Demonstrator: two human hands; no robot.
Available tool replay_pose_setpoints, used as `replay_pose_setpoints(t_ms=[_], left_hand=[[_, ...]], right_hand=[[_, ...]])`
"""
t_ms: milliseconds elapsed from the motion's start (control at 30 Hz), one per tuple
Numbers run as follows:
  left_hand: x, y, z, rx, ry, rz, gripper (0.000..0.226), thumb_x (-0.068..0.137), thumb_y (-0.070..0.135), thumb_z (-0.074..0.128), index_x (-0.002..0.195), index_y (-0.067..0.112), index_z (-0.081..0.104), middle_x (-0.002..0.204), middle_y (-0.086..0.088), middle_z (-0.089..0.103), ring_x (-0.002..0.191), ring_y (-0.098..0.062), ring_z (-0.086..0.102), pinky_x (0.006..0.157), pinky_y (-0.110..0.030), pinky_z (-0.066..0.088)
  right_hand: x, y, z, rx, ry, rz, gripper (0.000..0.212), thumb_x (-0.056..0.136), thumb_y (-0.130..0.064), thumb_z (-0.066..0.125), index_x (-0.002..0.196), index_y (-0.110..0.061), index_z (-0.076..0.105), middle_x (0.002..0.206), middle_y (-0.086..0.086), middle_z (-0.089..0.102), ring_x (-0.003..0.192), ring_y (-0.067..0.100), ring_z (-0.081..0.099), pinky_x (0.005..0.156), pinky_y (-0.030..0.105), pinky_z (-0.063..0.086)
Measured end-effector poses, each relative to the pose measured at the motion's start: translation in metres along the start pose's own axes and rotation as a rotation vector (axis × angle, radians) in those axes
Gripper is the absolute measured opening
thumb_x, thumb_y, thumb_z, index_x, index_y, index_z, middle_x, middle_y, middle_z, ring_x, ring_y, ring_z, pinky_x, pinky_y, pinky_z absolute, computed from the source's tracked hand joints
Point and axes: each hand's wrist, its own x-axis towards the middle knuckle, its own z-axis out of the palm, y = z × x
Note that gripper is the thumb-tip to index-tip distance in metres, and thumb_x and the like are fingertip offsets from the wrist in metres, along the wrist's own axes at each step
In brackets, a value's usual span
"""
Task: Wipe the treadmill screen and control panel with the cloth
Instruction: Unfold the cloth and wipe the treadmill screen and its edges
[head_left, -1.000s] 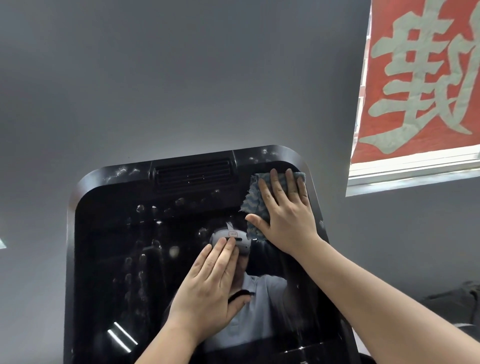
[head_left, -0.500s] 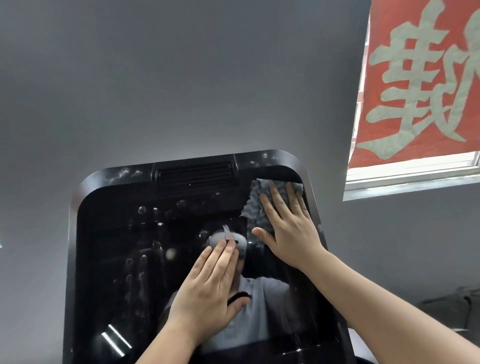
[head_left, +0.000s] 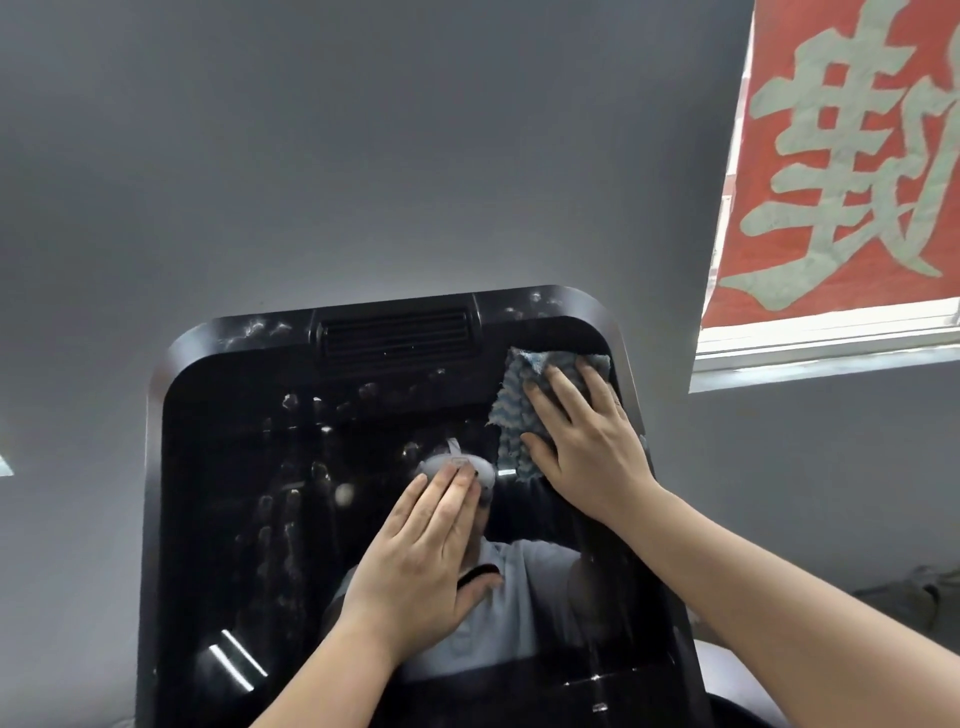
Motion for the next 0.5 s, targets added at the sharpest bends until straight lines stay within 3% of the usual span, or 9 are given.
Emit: replay_pose_setpoints(t_ms=[233,333,400,500], left_hand=[[0.001,0.001,-0.003,-0.028,0.013,-0.01,0.085,0.102,0.066,0.027,0.151,-0.003,0.035,0.162,-0.018,0.03,0.152,-0.029,0.023,0.12,-0.046,0.021],[0.001,0.001,-0.003,-0.032,0.015,-0.016,0.085,0.101,0.067,0.031,0.151,-0.002,0.036,0.162,-0.017,0.03,0.151,-0.029,0.025,0.119,-0.046,0.023],[0.001,0.0,-0.003,-0.024,0.018,-0.014,0.085,0.101,0.067,0.031,0.151,-0.002,0.036,0.162,-0.017,0.03,0.151,-0.029,0.025,0.119,-0.046,0.023],[0.001,0.0,-0.001,-0.009,0.023,-0.009,0.085,0.101,0.066,0.03,0.151,-0.003,0.036,0.161,-0.018,0.03,0.151,-0.029,0.025,0.119,-0.047,0.023]], right_hand=[[0.009,0.005,-0.012,0.043,0.045,-0.019,0.048,0.092,-0.045,0.05,0.127,-0.015,0.063,0.131,0.007,0.057,0.12,0.039,0.049,0.101,0.05,0.045],[0.019,0.006,-0.013,0.018,0.088,0.029,0.051,0.093,-0.046,0.048,0.131,-0.014,0.058,0.128,0.003,0.061,0.114,0.034,0.053,0.095,0.048,0.047],[0.024,0.006,-0.01,-0.029,0.094,0.046,0.056,0.094,-0.047,0.047,0.139,-0.013,0.052,0.13,0.004,0.058,0.113,0.033,0.053,0.095,0.046,0.046],[0.026,0.0,-0.001,-0.048,0.128,0.098,0.05,0.096,-0.044,0.046,0.135,-0.013,0.056,0.133,0.01,0.053,0.119,0.035,0.05,0.101,0.049,0.042]])
